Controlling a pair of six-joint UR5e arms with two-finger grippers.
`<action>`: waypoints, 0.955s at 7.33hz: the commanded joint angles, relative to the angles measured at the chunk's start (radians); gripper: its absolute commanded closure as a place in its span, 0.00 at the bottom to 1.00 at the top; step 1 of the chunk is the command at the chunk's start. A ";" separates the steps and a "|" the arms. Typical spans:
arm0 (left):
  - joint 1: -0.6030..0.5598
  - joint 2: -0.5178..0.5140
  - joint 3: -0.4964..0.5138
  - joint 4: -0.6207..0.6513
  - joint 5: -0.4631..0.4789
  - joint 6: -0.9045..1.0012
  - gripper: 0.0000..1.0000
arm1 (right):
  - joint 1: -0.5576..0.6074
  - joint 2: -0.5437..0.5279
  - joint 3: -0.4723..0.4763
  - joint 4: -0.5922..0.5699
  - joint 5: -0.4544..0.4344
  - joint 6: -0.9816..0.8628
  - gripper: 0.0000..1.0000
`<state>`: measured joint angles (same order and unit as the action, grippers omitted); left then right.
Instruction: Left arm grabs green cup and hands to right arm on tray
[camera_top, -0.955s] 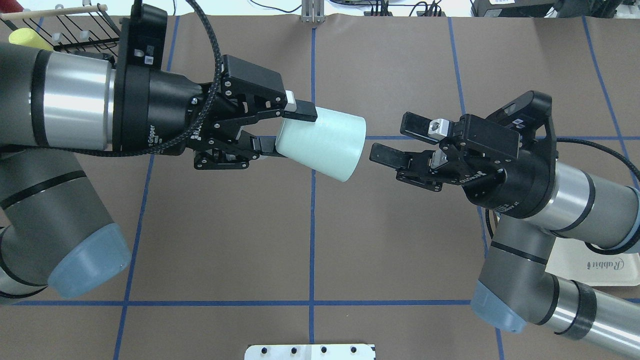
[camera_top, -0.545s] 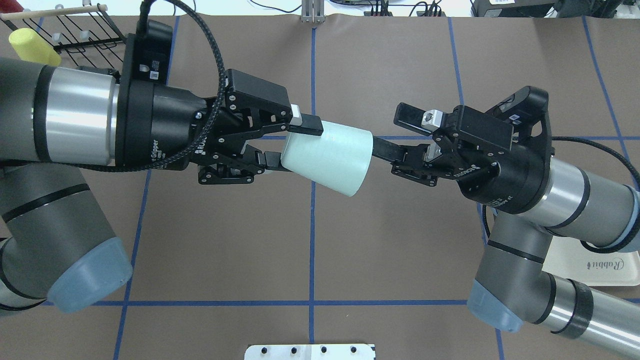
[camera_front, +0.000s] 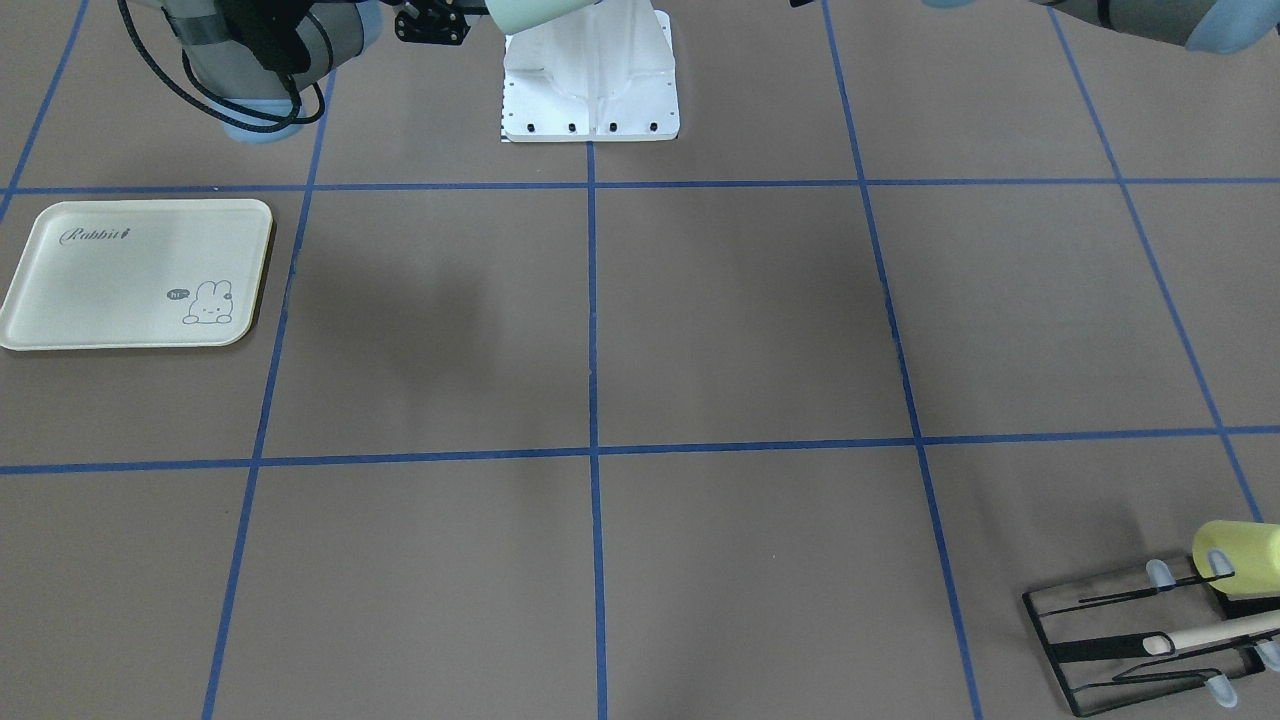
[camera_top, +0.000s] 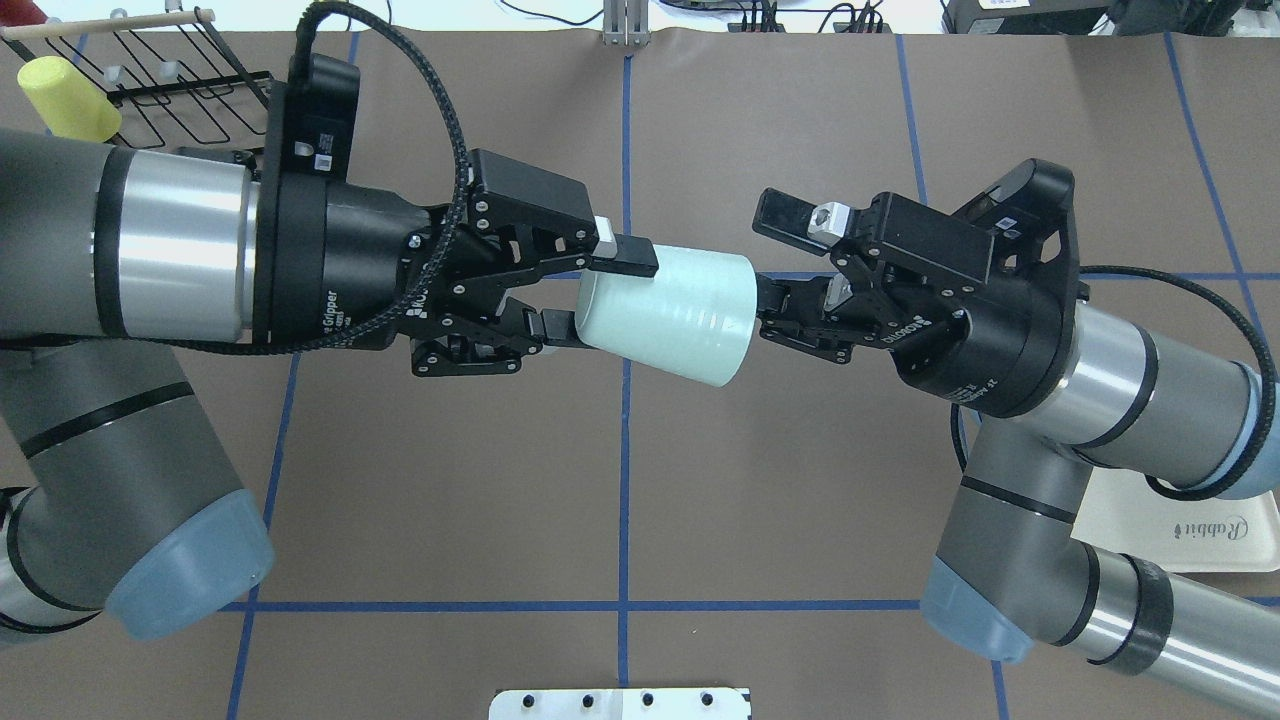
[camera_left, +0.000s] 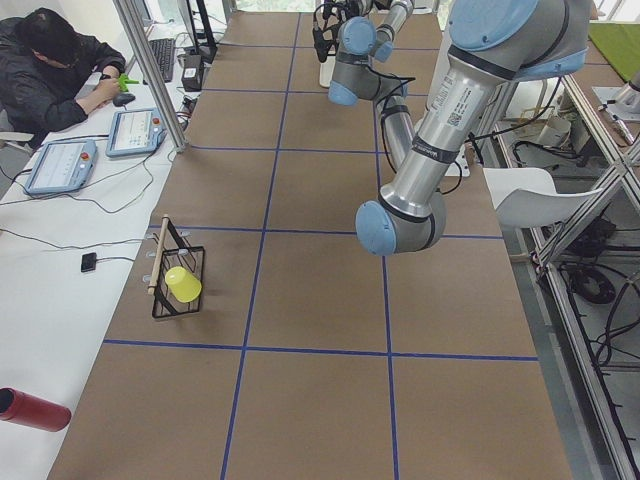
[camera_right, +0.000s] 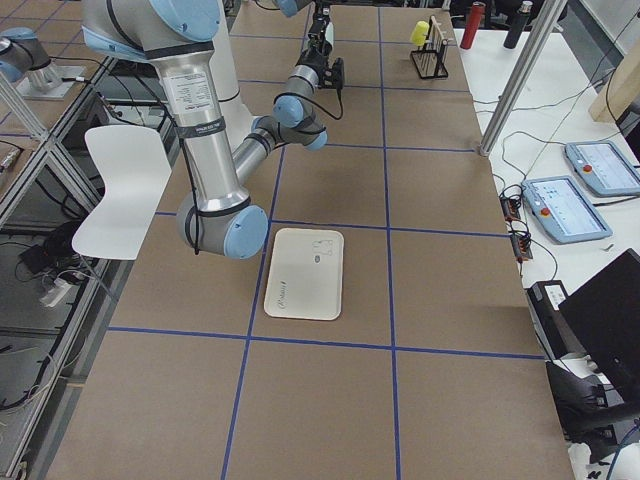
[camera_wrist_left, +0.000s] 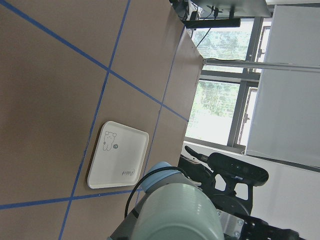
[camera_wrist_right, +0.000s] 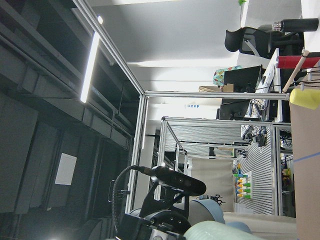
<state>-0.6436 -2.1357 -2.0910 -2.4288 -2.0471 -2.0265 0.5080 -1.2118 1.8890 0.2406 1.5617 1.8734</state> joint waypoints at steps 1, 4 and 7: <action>0.001 0.000 0.005 0.001 0.001 0.005 1.00 | 0.000 0.023 0.001 -0.026 -0.003 0.001 0.17; 0.001 -0.004 0.006 0.002 -0.004 0.011 1.00 | 0.000 0.026 0.001 -0.038 -0.005 0.001 0.31; 0.001 -0.004 0.006 0.001 -0.010 0.012 1.00 | 0.000 0.026 0.001 -0.037 -0.003 0.001 0.33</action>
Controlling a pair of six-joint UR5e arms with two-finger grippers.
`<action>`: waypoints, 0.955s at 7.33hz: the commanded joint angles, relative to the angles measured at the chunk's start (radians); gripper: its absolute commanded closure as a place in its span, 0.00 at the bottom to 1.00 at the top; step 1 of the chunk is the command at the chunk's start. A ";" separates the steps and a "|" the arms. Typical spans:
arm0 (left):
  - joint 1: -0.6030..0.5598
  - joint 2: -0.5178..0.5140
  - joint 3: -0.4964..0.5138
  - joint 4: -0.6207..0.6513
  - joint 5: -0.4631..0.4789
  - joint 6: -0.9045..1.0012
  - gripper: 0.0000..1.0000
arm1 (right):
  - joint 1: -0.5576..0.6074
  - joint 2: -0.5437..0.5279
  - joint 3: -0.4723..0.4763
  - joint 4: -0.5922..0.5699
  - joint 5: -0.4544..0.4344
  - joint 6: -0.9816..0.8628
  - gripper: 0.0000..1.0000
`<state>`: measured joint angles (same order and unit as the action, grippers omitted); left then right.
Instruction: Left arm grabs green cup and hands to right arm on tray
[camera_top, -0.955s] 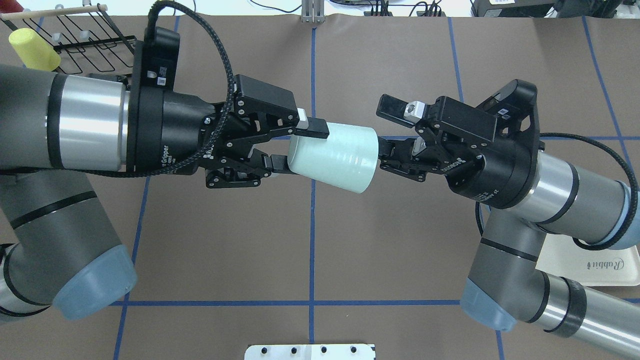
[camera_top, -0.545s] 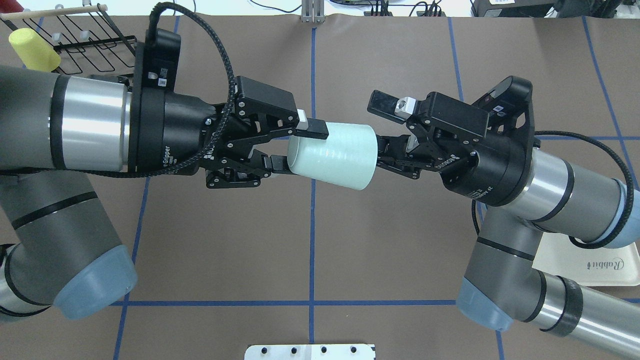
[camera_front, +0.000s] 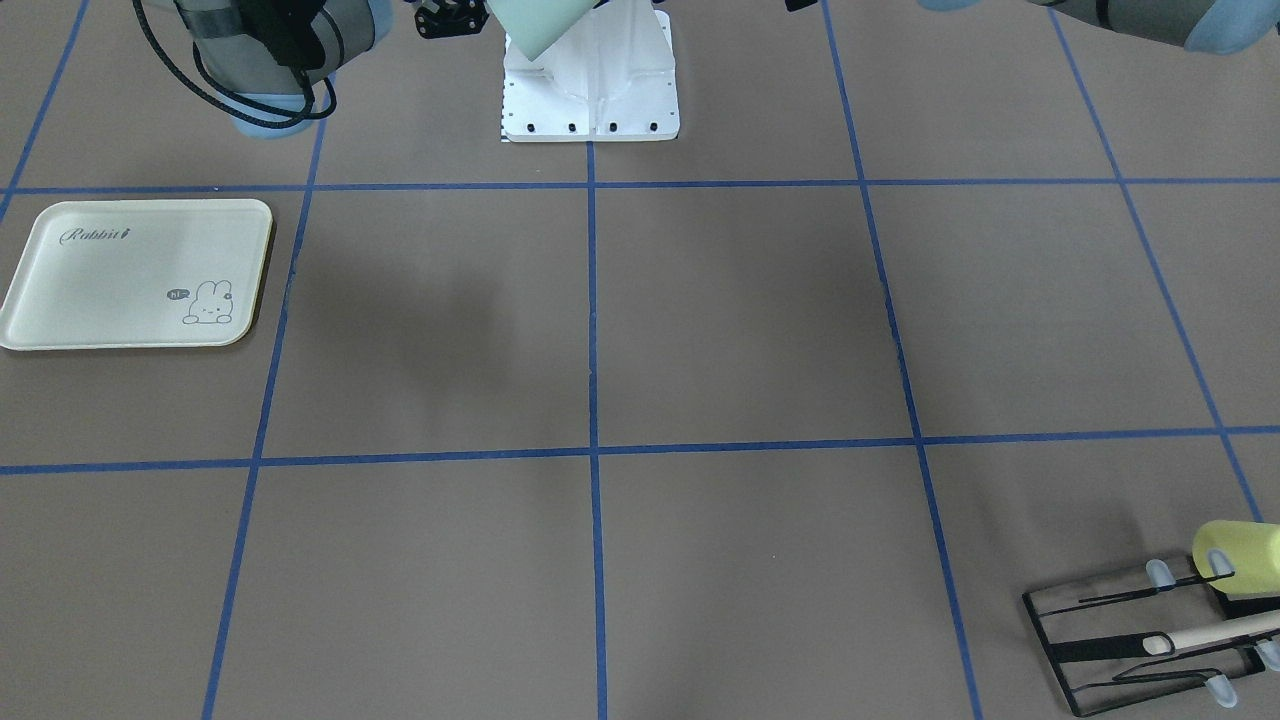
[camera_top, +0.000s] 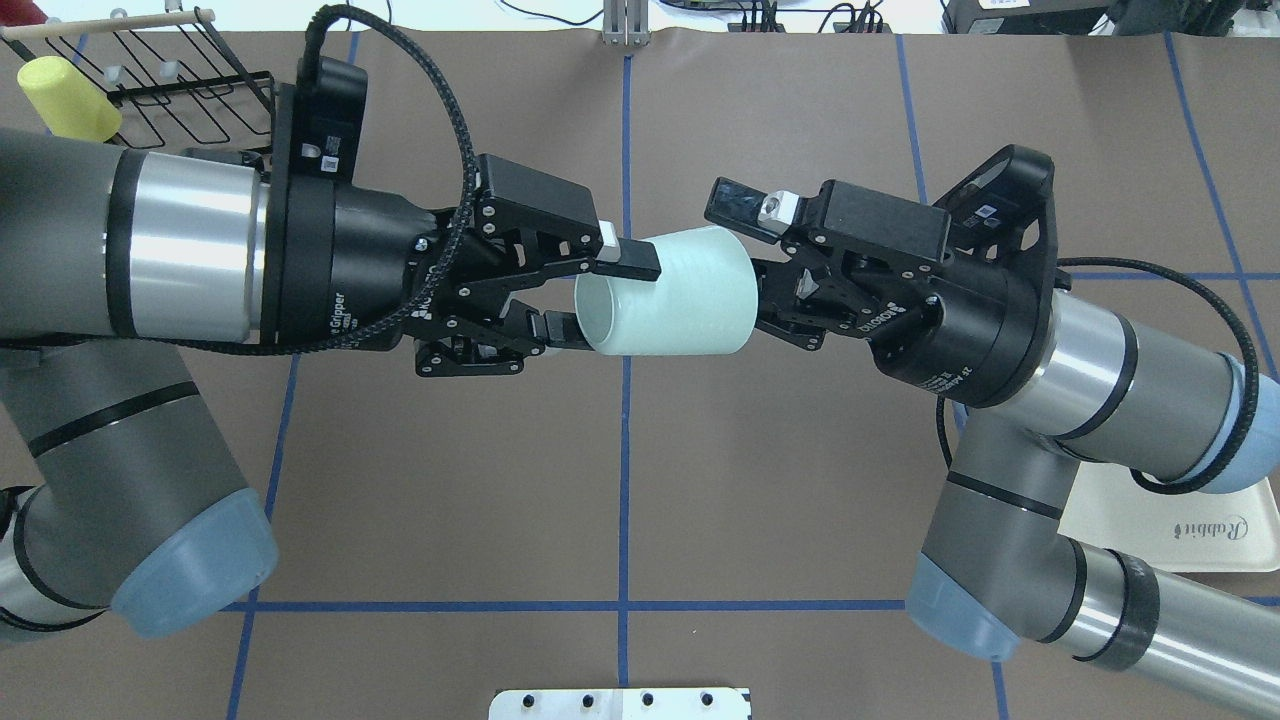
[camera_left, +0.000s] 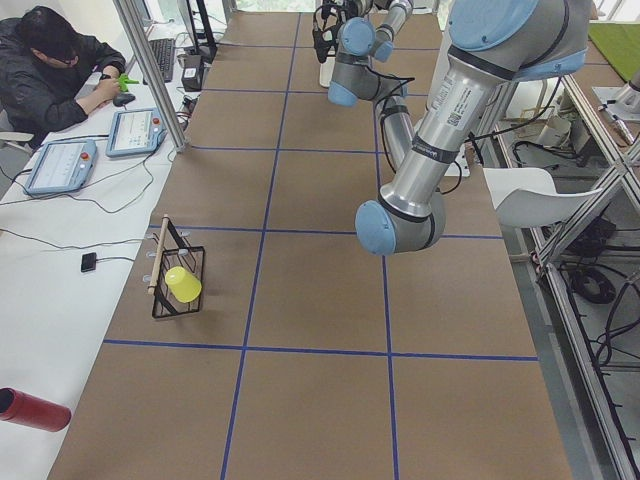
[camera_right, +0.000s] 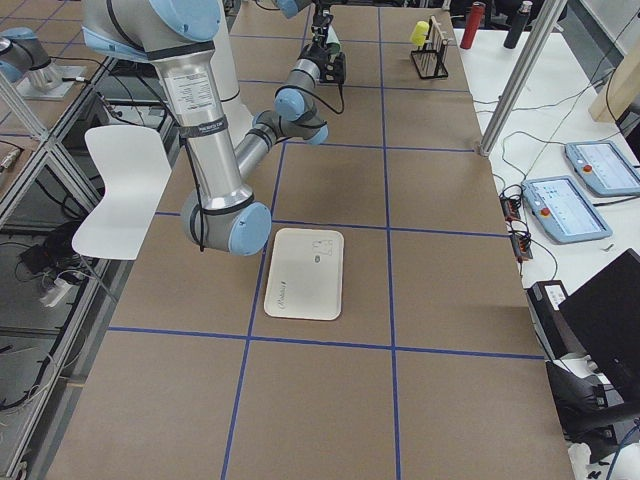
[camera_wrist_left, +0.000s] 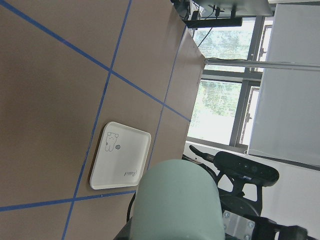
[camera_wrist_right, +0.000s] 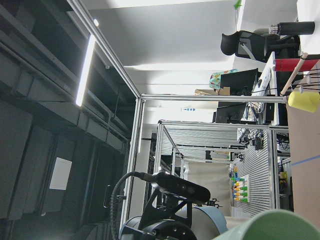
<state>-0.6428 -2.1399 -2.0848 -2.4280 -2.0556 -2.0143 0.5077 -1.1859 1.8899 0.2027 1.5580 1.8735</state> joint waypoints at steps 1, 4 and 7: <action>0.000 0.000 0.000 0.000 -0.003 0.000 1.00 | 0.000 0.000 0.000 0.003 0.000 0.001 0.42; -0.003 0.004 -0.004 -0.003 -0.007 0.105 0.00 | 0.002 -0.001 0.002 0.009 0.002 -0.001 1.00; -0.024 0.011 -0.006 0.004 -0.008 0.177 0.00 | 0.005 -0.003 0.005 0.009 0.002 0.010 1.00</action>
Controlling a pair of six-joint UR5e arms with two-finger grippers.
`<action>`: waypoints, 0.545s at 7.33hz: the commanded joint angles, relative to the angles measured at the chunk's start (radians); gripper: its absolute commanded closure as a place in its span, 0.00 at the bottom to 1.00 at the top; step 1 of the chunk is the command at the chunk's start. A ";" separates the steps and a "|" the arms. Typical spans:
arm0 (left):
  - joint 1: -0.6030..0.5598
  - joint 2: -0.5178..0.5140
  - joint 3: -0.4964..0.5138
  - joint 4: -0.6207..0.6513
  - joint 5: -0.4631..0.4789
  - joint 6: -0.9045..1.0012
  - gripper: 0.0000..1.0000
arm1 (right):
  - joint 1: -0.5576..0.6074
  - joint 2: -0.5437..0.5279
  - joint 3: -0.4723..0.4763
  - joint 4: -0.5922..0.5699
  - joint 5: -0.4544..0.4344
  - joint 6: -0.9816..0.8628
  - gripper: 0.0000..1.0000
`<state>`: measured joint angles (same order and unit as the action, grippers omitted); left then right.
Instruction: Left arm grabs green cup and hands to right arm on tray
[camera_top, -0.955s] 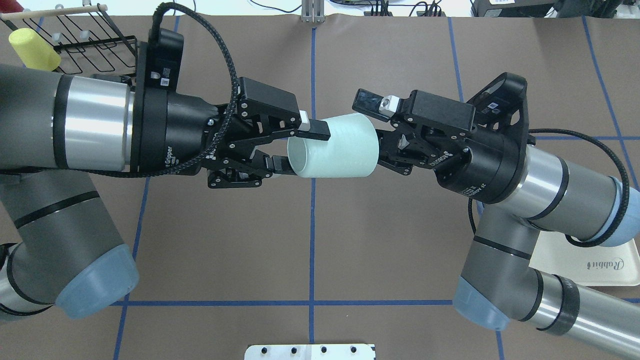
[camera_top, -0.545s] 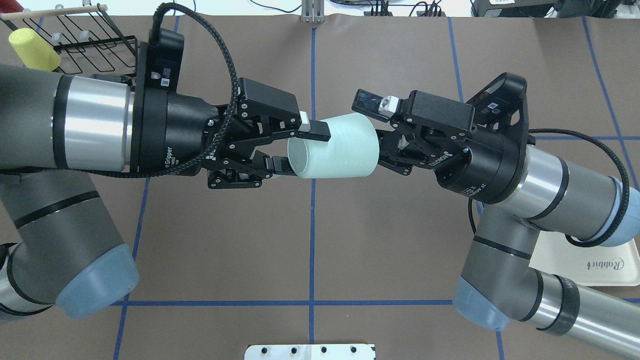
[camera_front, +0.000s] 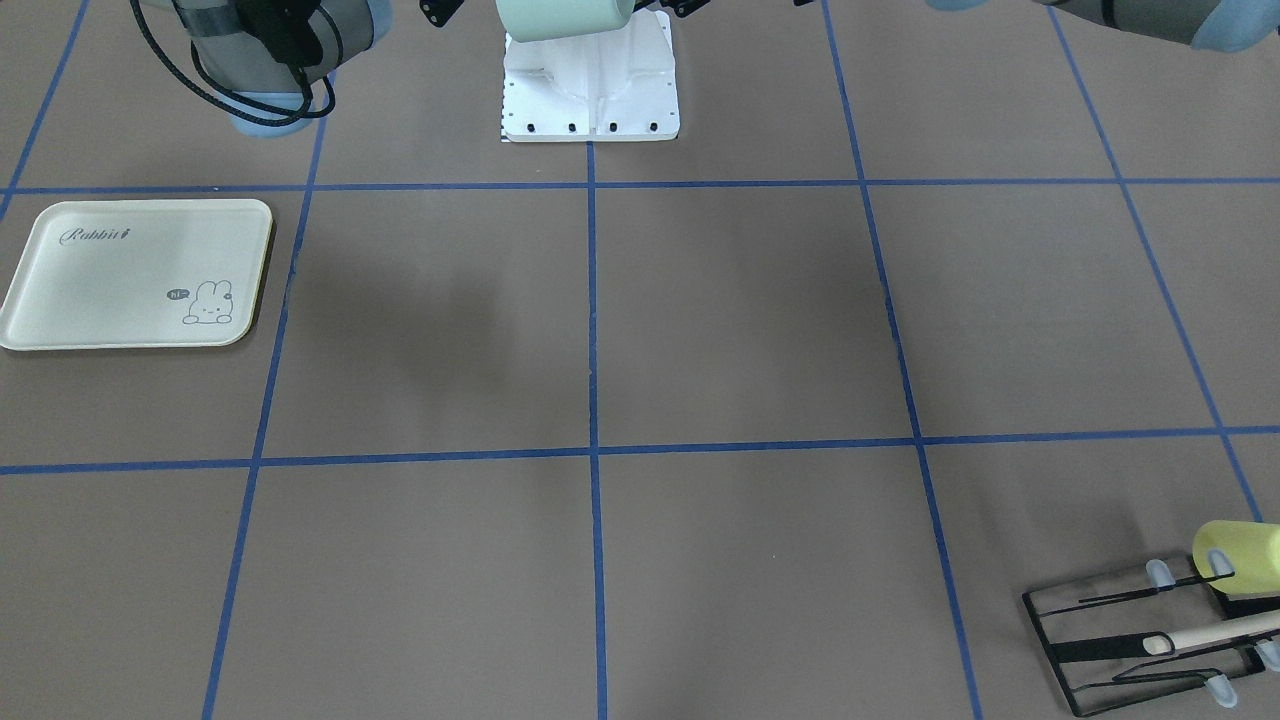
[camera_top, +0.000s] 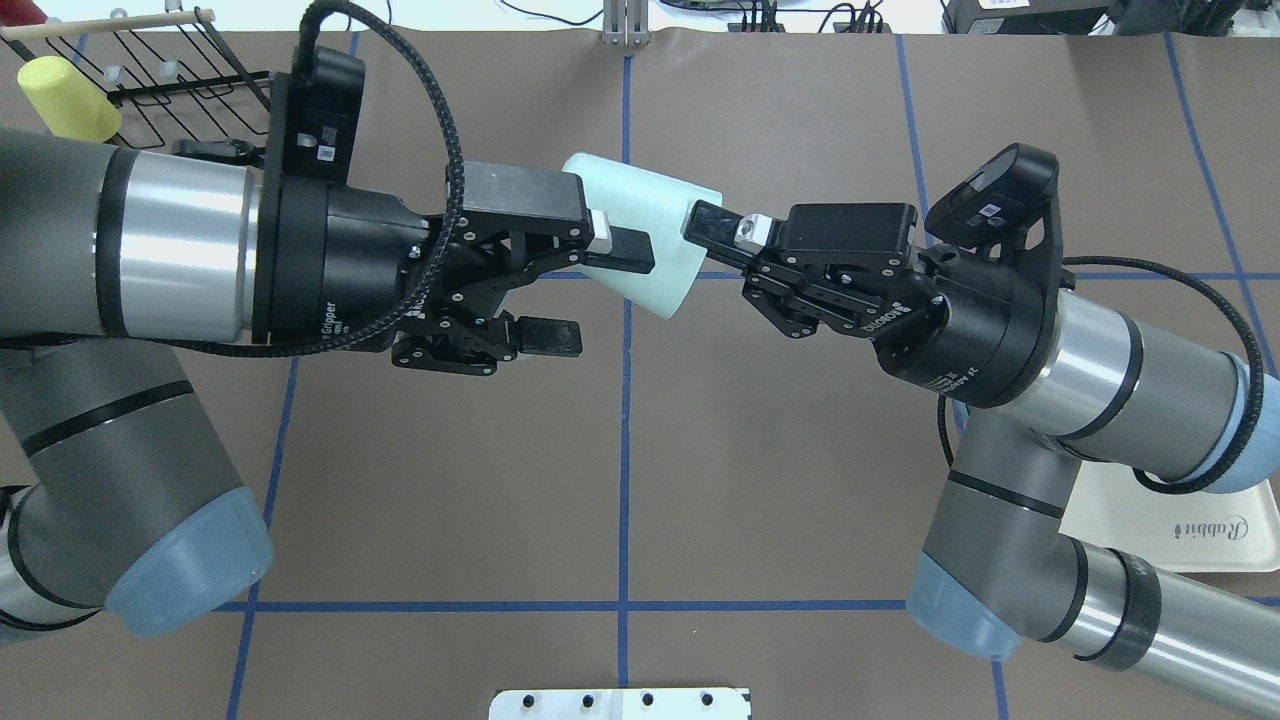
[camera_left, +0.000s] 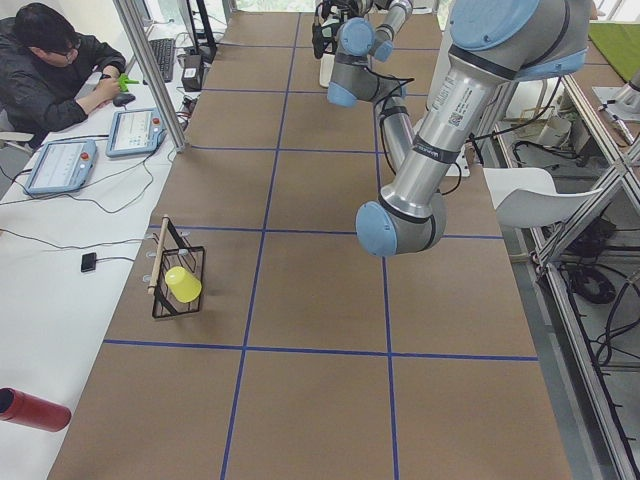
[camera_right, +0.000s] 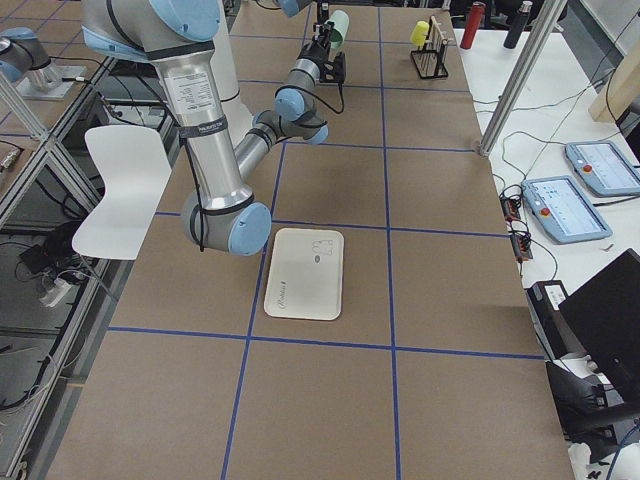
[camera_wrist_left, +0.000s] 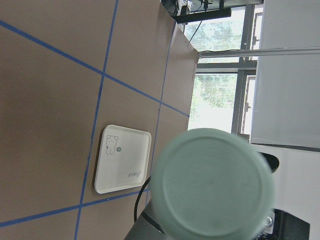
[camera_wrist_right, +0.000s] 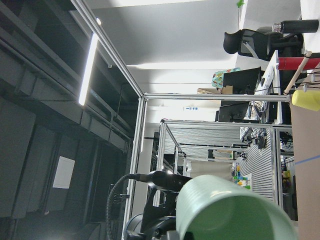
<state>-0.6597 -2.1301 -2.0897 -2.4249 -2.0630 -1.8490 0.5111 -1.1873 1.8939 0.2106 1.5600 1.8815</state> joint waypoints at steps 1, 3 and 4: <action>-0.023 0.002 -0.004 0.001 -0.025 0.011 0.00 | 0.006 -0.005 0.002 0.003 0.002 0.002 1.00; -0.090 0.048 -0.013 -0.002 -0.109 0.011 0.00 | 0.029 -0.024 0.001 -0.008 0.003 0.001 1.00; -0.092 0.052 -0.013 -0.002 -0.108 0.013 0.00 | 0.052 -0.031 0.001 -0.035 0.008 0.001 1.00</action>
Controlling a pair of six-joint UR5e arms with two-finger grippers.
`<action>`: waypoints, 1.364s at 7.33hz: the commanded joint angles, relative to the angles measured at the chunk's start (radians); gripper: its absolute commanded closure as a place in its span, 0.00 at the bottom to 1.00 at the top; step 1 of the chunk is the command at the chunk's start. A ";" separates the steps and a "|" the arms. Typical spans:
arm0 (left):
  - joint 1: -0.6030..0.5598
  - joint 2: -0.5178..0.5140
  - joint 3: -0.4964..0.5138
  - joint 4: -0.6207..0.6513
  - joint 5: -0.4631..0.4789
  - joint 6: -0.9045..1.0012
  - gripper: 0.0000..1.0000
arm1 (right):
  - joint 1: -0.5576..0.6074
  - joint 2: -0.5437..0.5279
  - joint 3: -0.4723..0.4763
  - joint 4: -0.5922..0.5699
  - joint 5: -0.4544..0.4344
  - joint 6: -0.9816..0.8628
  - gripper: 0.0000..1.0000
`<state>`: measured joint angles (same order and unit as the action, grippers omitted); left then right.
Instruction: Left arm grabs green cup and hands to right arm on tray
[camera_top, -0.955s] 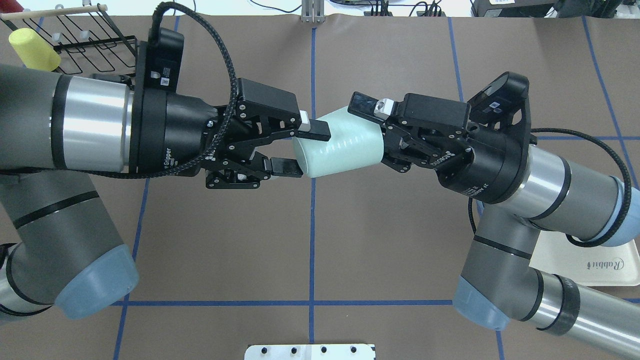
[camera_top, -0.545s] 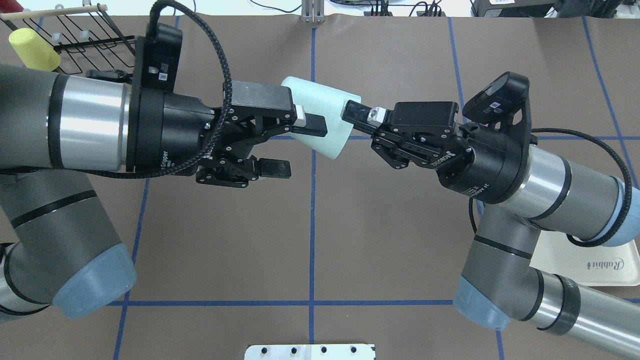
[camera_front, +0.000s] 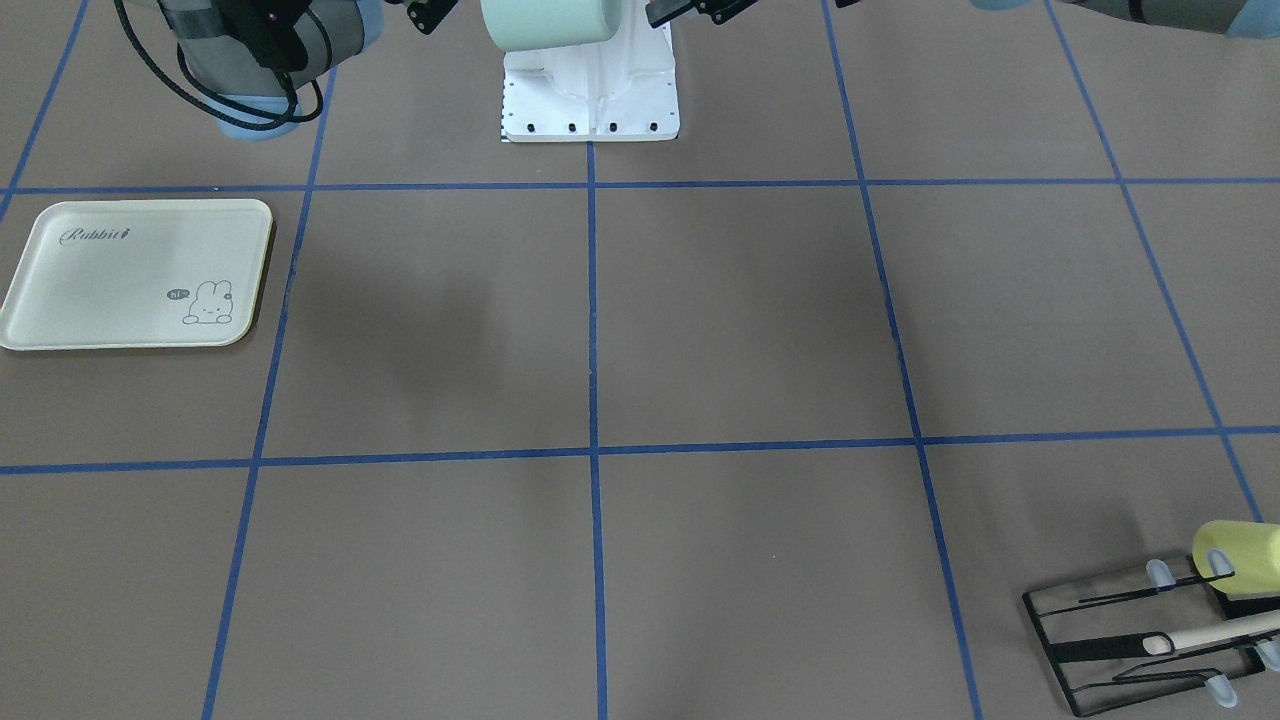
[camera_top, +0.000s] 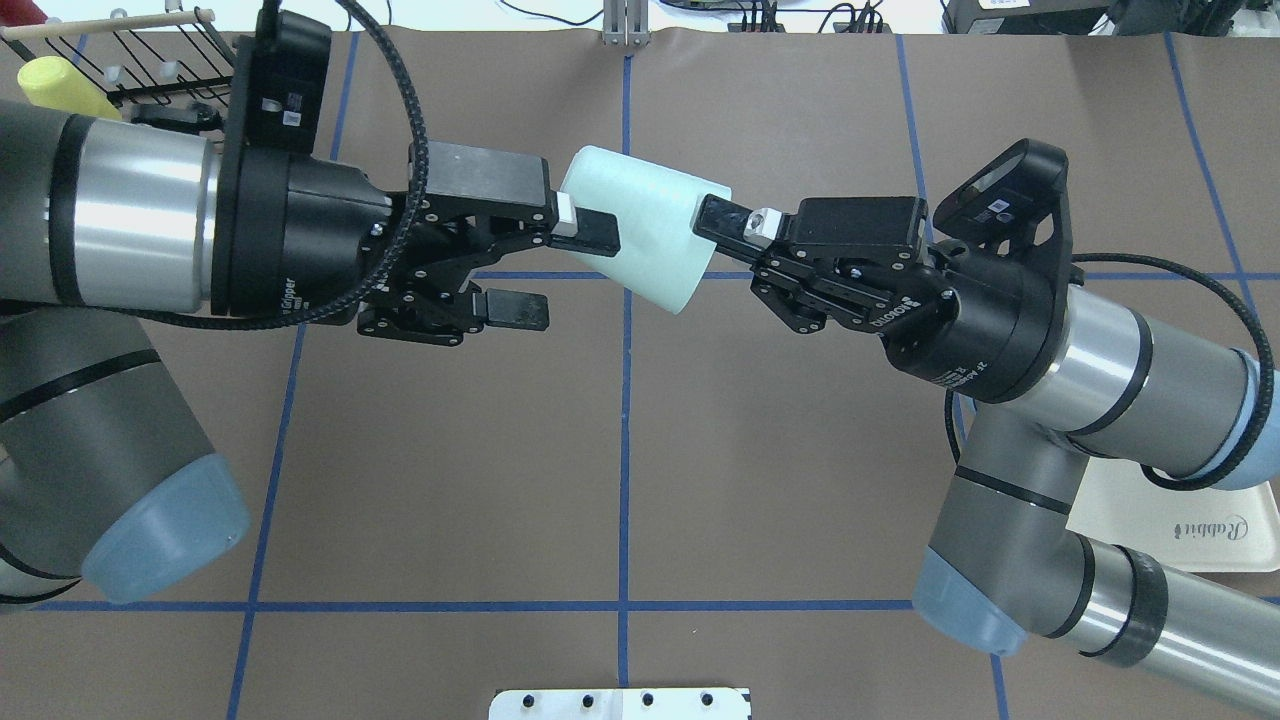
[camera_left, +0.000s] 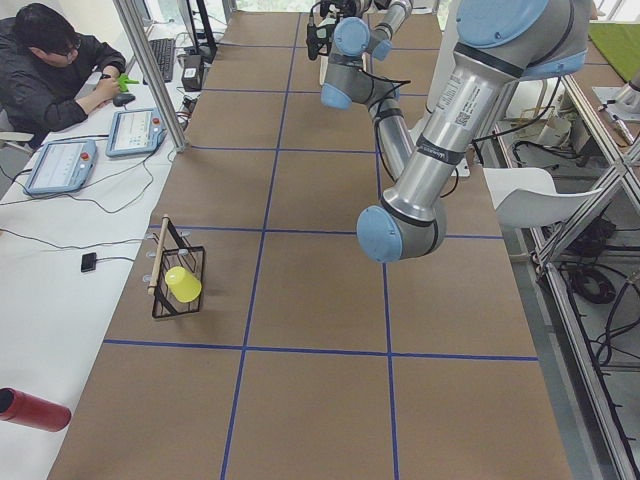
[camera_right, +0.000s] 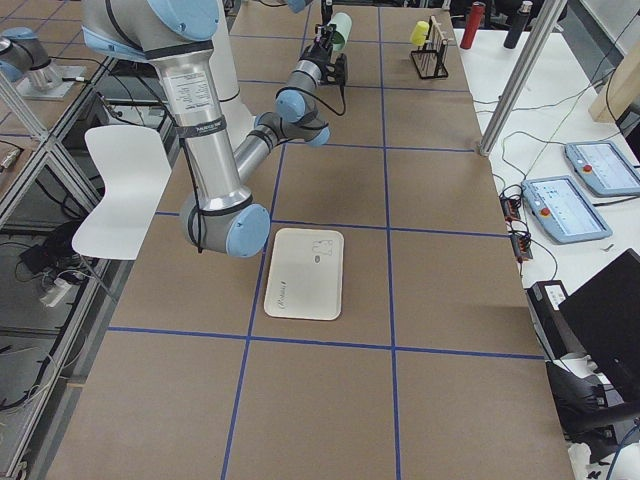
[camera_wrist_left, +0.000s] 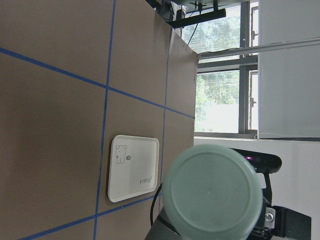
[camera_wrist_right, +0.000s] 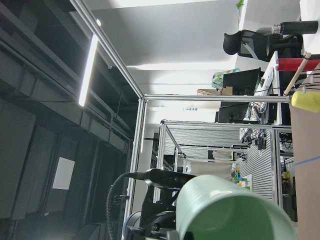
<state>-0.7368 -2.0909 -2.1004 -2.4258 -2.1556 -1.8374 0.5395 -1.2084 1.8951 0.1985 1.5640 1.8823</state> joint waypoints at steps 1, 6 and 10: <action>-0.021 0.014 -0.001 0.001 -0.013 0.001 0.00 | 0.058 -0.008 -0.001 -0.097 0.019 -0.002 1.00; -0.123 0.152 0.020 0.019 -0.003 0.283 0.00 | 0.391 0.004 -0.001 -0.529 0.414 -0.012 1.00; -0.215 0.193 0.020 0.383 0.002 0.671 0.00 | 0.652 -0.003 0.001 -0.923 0.778 -0.306 1.00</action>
<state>-0.9205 -1.9179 -2.0791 -2.1467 -2.1550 -1.2754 1.1148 -1.2075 1.8944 -0.5992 2.2449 1.6760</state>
